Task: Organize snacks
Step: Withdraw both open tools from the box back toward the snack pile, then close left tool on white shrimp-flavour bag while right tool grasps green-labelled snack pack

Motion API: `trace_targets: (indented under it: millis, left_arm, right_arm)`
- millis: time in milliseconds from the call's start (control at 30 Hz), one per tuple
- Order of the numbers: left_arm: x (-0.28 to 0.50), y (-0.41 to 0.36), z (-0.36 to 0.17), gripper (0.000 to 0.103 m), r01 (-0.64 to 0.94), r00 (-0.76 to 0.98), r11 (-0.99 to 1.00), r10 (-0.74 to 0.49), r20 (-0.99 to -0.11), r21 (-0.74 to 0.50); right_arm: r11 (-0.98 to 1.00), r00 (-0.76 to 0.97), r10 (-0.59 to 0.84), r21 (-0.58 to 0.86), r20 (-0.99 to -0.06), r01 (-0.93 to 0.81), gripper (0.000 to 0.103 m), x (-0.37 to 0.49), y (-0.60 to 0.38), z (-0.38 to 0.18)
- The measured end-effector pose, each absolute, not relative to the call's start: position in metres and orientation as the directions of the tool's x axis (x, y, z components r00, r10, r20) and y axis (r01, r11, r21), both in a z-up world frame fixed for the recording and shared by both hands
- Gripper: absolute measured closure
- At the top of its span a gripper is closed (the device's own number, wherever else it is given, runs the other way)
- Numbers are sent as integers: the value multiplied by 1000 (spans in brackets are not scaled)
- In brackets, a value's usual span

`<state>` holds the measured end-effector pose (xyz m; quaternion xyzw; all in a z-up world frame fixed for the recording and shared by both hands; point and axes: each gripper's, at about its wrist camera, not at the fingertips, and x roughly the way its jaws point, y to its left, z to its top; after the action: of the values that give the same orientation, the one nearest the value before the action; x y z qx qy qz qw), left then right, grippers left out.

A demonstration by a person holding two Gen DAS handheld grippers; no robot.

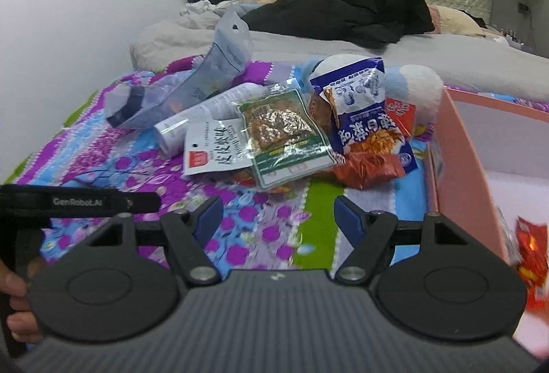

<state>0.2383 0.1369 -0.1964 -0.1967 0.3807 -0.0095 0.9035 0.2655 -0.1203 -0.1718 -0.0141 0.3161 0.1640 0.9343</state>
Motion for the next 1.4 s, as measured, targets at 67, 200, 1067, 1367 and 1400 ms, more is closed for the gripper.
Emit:
trace_targets:
  millis: [67, 200, 1067, 1367, 1400]
  left_arm:
    - [253, 144, -202, 45, -157, 696, 904, -184, -694, -397]
    - [276, 154, -212, 45, -188, 680, 884, -198, -706, -428]
    - [350, 172, -236, 86, -172, 659, 862, -259, -706, -477]
    - [348, 165, -235, 102, -161, 694, 843, -274, -666, -514]
    - [347, 164, -234, 102, -159, 697, 840, -276, -661, -518]
  right_arm:
    - [945, 742, 297, 74, -601, -319, 30, 284, -115, -176]
    - [945, 738, 302, 87, -604, -316, 30, 321, -102, -183]
    - [936, 719, 256, -19, -646, -351, 15, 428, -51, -226]
    - [904, 690, 246, -95, -680, -416, 28, 423, -34, -227]
    - [904, 690, 246, -96, -681, -418, 36, 421, -32, -226]
